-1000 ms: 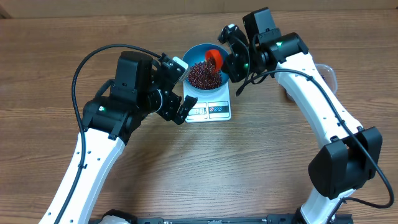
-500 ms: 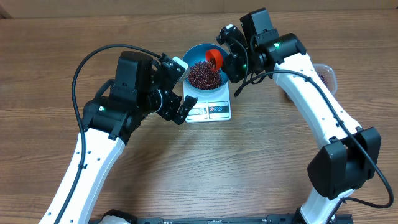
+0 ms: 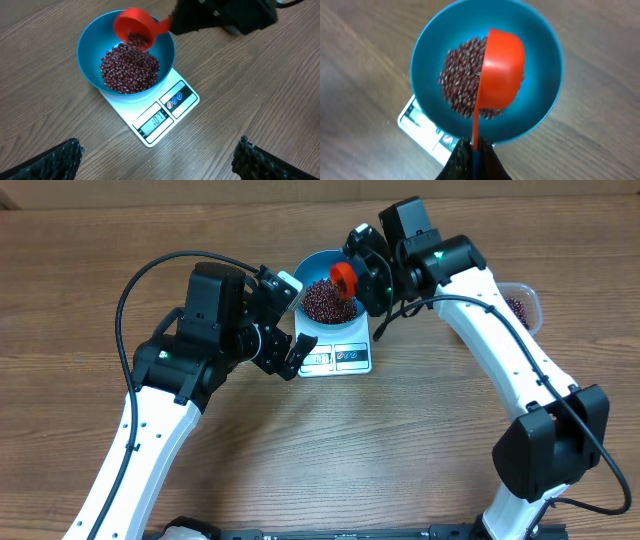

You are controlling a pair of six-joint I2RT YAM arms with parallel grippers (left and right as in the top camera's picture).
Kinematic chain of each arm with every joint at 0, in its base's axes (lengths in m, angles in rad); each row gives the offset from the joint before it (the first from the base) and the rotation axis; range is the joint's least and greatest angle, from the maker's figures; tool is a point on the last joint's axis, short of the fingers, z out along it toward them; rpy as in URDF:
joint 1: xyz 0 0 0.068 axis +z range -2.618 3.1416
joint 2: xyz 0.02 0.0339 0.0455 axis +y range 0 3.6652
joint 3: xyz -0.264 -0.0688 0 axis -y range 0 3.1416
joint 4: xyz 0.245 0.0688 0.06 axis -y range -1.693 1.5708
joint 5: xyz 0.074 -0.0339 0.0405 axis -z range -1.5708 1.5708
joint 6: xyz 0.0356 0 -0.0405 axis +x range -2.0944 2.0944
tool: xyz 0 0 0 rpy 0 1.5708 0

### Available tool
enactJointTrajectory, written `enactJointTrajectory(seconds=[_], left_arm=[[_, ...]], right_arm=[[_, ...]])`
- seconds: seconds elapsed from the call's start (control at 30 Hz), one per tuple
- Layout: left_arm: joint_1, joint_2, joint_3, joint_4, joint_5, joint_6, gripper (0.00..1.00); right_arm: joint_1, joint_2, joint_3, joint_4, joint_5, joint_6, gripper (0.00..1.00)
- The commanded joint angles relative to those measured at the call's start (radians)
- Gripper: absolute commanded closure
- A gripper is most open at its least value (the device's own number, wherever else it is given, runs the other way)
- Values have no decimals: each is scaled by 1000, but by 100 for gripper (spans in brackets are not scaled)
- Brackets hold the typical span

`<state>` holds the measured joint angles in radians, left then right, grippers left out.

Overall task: Scoop item into bowl and weigh 150g on scale
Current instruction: 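Tip the scoop further over the bowl to empty remaining beans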

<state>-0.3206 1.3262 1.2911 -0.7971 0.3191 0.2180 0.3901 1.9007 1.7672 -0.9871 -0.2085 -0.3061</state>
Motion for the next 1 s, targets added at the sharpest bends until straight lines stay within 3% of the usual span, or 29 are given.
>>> enactJointTrajectory(seconds=[0.0, 0.1, 0.23, 0.37, 0.5, 0.63, 0.77, 0.87, 0.97], left_arm=[[0, -12, 13, 0, 14, 22, 0], [0, -12, 13, 0, 14, 22, 0], [0, -12, 13, 0, 14, 22, 0], [-1, -12, 13, 0, 14, 22, 0], [0, -12, 13, 0, 14, 22, 0], [0, -12, 13, 0, 14, 22, 0], [0, -12, 13, 0, 14, 22, 0], [0, -12, 13, 0, 14, 22, 0], [0, -12, 13, 0, 14, 22, 0]], right_arm=[[6, -43, 29, -3, 7, 11, 96], [19, -43, 29, -23, -3, -61, 96], [19, -43, 29, 9, 71, 43, 96], [27, -43, 29, -31, 10, -76, 97], [27, -43, 29, 6, 100, 32, 96], [43, -43, 29, -33, 18, -112, 96], [47, -43, 29, 22, 126, 21, 96], [52, -43, 29, -15, 51, -102, 96], [53, -43, 29, 7, 128, -37, 96]])
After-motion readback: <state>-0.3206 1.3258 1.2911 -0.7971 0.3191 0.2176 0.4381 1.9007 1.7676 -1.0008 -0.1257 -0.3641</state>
